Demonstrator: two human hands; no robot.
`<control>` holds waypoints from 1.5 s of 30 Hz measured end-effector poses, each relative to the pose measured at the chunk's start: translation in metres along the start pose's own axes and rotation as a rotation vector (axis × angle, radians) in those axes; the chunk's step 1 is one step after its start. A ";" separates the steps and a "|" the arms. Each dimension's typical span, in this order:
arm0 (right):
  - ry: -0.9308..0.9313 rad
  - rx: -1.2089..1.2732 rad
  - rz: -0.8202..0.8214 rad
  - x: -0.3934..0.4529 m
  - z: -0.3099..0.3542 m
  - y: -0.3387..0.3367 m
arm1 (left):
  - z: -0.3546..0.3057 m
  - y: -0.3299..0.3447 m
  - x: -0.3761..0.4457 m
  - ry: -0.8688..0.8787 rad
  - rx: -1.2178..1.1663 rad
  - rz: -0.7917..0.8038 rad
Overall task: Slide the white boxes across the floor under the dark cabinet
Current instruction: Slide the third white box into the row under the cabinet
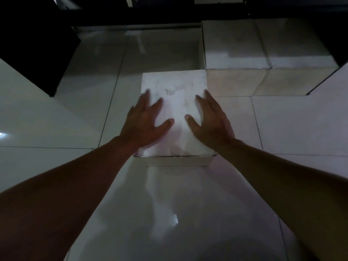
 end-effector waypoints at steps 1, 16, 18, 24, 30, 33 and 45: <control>-0.162 -0.042 0.059 -0.007 0.005 -0.002 | -0.006 -0.004 -0.005 0.165 0.086 -0.006; -0.346 -0.282 0.399 -0.026 -0.004 -0.009 | -0.007 0.003 -0.013 0.485 0.263 0.115; -0.337 -0.282 0.407 -0.013 -0.003 -0.008 | -0.006 0.001 -0.003 0.456 0.270 0.131; -0.246 -0.239 0.382 0.024 -0.017 0.002 | 0.001 0.001 0.034 0.368 0.196 0.228; -0.165 -0.314 0.278 0.063 -0.036 0.005 | -0.004 0.003 0.088 0.332 0.202 0.363; -0.092 -0.401 0.196 0.083 -0.050 -0.003 | -0.005 0.006 0.109 0.328 0.142 0.356; 0.070 -0.536 0.184 0.159 -0.081 -0.009 | -0.002 0.021 0.170 0.297 0.033 0.273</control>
Point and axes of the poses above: each hand's wrist, its own x-axis towards the middle knuckle, its own y-axis out of the palm, z = x × y, the point moved 4 cm from there along x, towards the middle knuckle, and after that the axes turned 10 degrees about x, right-handed, at the moved point
